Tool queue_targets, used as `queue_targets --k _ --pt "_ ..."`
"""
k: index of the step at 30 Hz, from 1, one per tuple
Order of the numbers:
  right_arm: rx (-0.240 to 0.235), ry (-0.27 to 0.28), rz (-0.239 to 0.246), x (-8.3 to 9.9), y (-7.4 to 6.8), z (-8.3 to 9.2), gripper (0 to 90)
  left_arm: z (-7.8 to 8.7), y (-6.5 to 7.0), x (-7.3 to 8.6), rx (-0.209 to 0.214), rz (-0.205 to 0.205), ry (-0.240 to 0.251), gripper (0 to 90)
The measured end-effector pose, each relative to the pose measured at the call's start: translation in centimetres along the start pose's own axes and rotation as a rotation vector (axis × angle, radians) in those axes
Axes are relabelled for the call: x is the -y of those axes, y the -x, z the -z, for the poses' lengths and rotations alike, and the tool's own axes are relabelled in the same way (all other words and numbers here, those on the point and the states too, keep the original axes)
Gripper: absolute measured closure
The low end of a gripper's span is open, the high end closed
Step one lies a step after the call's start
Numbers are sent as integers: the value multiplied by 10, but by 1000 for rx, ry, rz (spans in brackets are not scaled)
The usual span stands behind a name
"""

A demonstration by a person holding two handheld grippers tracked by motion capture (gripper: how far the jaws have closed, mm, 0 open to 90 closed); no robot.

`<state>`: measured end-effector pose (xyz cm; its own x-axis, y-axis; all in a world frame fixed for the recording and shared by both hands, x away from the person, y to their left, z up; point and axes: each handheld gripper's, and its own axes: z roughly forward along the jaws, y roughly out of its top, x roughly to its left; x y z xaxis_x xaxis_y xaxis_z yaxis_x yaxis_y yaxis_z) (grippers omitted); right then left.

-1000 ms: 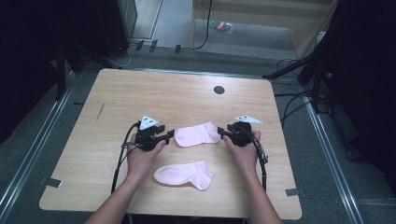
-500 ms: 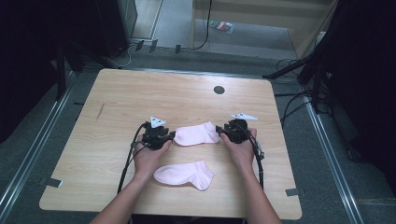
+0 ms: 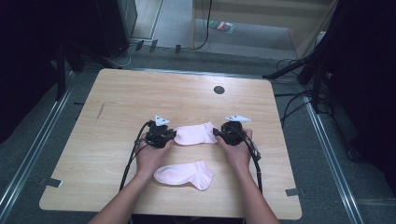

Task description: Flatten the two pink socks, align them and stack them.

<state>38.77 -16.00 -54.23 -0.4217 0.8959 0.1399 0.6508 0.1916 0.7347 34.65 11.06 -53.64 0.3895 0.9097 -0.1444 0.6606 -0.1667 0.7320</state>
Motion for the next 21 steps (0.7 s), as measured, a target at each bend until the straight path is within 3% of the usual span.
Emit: queue_targets --k 4,6,7,10,11,14,21 --pt "20 0 31 2 -5 1 619 -3 -2 1 -21 2 -16 839" --pt "58 11 66 6 -9 2 679 -5 -4 2 -23 0 -34 847" --pt "63 15 73 8 -11 3 768 -5 -9 3 -13 24 -29 856" --pt "50 10 63 9 -11 4 828 -5 -14 4 16 48 -26 886" --pt "53 -4 43 8 -13 6 852 -5 -17 4 39 46 -26 895" --pt "44 -16 24 8 -13 7 861 -2 -21 4 55 35 -39 900" --pt "24 38 5 10 -12 22 870 11 -27 7 84 46 -7 900"
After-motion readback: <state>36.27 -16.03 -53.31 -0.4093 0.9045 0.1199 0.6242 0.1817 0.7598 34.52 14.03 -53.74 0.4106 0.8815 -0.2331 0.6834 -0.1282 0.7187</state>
